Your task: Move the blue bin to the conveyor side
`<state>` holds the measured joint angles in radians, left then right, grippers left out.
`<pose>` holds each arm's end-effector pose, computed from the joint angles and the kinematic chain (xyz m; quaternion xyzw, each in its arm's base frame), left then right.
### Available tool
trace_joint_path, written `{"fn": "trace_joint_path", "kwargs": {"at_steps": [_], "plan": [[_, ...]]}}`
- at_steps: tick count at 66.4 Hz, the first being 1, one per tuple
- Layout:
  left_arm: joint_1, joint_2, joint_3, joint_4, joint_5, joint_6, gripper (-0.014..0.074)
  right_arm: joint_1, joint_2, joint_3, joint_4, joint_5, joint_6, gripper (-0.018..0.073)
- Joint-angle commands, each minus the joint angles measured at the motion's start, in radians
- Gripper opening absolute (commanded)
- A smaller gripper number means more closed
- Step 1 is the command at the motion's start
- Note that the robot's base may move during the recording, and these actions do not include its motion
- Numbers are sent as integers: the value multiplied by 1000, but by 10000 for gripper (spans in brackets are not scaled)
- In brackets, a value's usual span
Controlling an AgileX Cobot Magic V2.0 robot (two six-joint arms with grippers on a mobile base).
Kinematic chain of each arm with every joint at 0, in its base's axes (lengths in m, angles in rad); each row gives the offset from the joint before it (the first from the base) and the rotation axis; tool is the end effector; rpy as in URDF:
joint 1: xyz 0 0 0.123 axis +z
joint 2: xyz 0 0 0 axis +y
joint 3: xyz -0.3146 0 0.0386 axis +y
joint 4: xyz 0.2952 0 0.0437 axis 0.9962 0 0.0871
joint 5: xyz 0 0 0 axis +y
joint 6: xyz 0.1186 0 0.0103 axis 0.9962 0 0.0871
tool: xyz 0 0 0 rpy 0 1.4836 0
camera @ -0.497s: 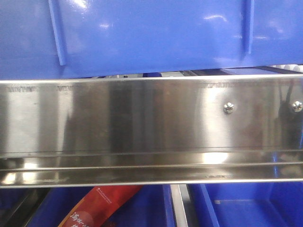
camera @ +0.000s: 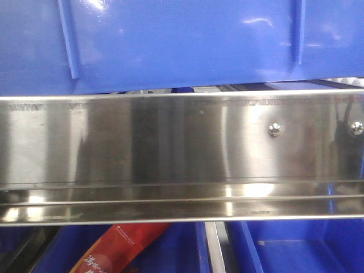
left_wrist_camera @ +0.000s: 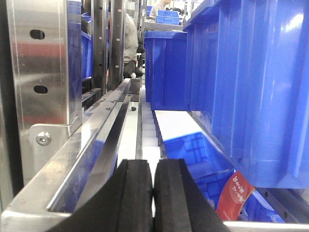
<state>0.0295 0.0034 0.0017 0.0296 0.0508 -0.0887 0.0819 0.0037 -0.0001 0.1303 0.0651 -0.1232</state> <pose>0.0999 0.0031 0.2085 -0.0314 0.6952 -0.0101 0.7180 0.0995 0.0092 0.2076 -0.0293 0.6997 0.0346 0.7130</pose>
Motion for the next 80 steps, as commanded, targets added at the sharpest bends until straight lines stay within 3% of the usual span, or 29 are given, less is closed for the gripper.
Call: {"fn": "trace_joint_path", "kwargs": {"at_steps": [1,20,32,41,47,52,60,68,80], "plan": [[-3,-3,-2,2,-19,3,4,-6,-4,0,-5,-26,-9,-69],[-3,-3,-2,0,-101,3,4,-6,-4,0,-5,-81,-9,-69],[-3,-3,-17,-46,-110,3,4,-6,-4,0,29,-138,-9,-69],[-20,-3,-182,-41,22,3,6,-6,-4,-116,47,-85,-9,-69],[-58,3,-328,20,143,6,58,-6,-4,-245,47,0,-9,-57],[-95,40,-451,62,253,11,145,-6,-2,-336,47,49,-9,13],[-145,129,-624,127,403,27,282,-6,83,-466,47,71,-9,283],[-170,245,-763,133,456,37,381,-6,211,-579,47,73,-9,562],[-170,438,-899,119,505,37,526,-6,396,-697,47,97,-9,567]]}}
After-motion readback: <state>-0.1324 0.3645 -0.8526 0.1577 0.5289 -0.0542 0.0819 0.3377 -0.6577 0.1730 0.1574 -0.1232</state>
